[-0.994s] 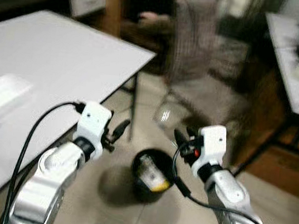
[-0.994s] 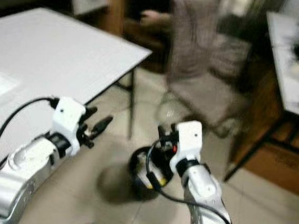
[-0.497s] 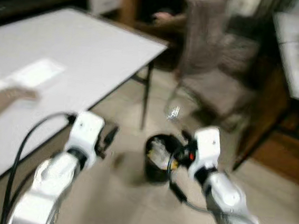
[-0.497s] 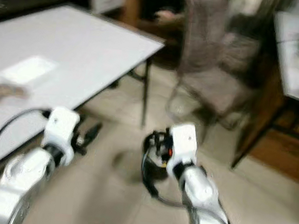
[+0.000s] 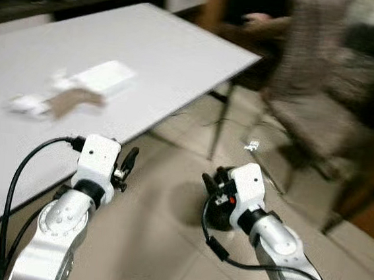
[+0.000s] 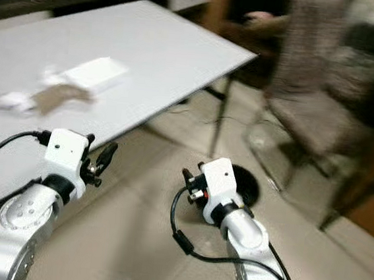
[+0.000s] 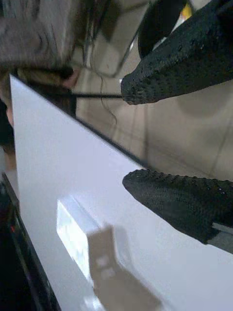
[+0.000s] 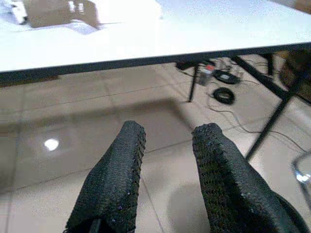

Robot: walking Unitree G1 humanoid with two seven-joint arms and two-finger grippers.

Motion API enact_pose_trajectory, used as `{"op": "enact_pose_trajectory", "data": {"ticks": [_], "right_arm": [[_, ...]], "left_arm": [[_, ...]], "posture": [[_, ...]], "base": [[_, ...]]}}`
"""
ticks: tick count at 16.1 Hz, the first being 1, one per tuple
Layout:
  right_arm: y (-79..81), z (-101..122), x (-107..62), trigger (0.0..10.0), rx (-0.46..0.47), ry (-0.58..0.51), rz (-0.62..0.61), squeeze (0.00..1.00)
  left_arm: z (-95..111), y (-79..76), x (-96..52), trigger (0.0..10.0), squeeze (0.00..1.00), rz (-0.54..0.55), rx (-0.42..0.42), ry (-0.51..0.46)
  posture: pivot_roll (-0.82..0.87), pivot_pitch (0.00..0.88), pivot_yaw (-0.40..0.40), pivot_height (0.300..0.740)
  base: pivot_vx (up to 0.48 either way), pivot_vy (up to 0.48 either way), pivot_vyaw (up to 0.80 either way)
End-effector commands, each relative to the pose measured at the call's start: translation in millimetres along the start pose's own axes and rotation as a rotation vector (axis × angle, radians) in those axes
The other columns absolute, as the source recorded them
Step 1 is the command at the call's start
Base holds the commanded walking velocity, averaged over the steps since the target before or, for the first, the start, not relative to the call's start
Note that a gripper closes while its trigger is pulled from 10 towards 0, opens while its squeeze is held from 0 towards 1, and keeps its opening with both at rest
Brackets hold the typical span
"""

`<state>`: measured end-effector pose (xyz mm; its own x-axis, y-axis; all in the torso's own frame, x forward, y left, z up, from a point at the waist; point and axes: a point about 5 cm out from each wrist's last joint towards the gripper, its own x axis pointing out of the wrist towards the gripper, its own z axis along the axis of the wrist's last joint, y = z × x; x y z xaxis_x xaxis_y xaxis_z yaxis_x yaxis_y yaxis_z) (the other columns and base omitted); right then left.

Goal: Picking trash to rubbish bin

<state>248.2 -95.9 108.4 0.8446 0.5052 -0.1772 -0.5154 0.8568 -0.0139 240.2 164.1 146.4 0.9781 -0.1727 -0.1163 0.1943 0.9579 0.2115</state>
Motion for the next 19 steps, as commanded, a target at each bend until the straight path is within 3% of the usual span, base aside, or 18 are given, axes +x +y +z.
{"op": "enact_pose_trajectory", "data": {"ticks": [1, 5, 8, 12, 16, 19], "right_arm": [[0.1, 9.6, 4.2, 10.0, 0.0, -0.048, 0.009, 0.0], [-1.9, 12.0, 9.1, 10.0, -0.007, -0.07, 0.002, 0.0], [-9.5, 13.6, 8.0, 10.0, 0.019, -0.083, -0.03, 0.0], [-12.6, 10.4, 5.0, 10.0, -0.006, -0.078, -0.023, 0.0], [4.0, 2.6, 17.7, 10.0, -0.036, -0.06, 0.082, 0.0], [19.7, -9.7, 18.9, 10.0, 0.005, -0.043, 0.128, 0.0]], "left_arm": [[5.0, 2.5, -1.0, 10.0, 0.0, 0.021, 0.018, -0.021], [7.2, 3.4, 3.2, 10.0, 0.0, 0.023, 0.008, -0.03], [4.0, 1.0, 9.2, 10.0, 0.0, 0.014, 0.005, -0.03], [-1.2, -1.4, 5.0, 10.0, 0.0, 0.008, -0.001, -0.015], [-11.5, 10.7, -5.1, 10.0, 0.0, 0.063, 0.017, 0.011], [-22.3, 9.6, -24.8, 10.0, 0.0, 0.079, 0.008, 0.062]], "posture": [[0.02, 0.05, -0.04, 0.74], [0.02, 0.019, -0.045, 0.74], [0.01, 0.01, -0.046, 0.74], [0.03, 0.012, -0.062, 0.74], [0.08, 0.03, -0.093, 0.74], [0.1, 0.034, -0.11, 0.74]], "base": [[0.326, 0.0, 0.8], [0.346, 0.0, 0.8], [0.352, 0.0, 0.0], [0.352, 0.0, 0.0], [0.353, 0.0, 0.73], [0.338, 0.0, 0.8]]}}
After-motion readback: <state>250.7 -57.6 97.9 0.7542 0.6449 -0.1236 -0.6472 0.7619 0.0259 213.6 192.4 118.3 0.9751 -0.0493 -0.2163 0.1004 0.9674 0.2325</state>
